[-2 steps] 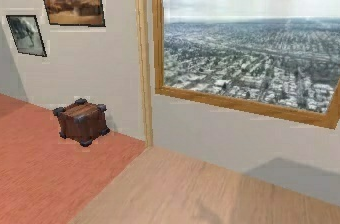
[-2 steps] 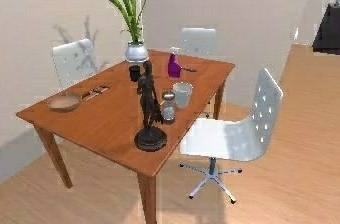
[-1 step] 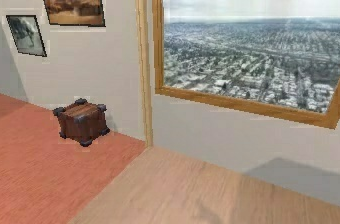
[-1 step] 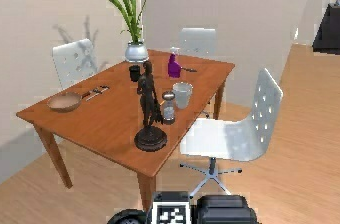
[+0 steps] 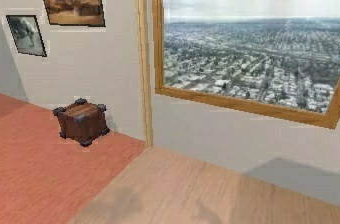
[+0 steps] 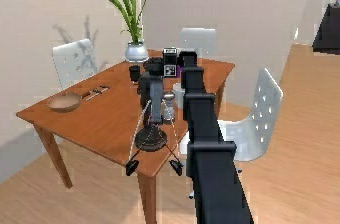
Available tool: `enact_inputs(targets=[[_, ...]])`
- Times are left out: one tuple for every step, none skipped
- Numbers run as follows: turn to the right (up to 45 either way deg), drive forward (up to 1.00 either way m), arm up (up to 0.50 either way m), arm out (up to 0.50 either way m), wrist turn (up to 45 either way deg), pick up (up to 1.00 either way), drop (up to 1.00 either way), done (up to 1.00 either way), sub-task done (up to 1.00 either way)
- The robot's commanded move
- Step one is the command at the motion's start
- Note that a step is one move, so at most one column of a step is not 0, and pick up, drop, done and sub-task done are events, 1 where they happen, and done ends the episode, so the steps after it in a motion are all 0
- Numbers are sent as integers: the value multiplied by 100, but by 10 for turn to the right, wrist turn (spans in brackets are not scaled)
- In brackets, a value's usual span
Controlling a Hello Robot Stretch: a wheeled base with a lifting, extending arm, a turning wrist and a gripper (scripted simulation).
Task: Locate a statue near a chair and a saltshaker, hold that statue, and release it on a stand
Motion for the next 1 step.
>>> enact_inputs(targets=[[0,0,0,0,450,0,0,0,0]])
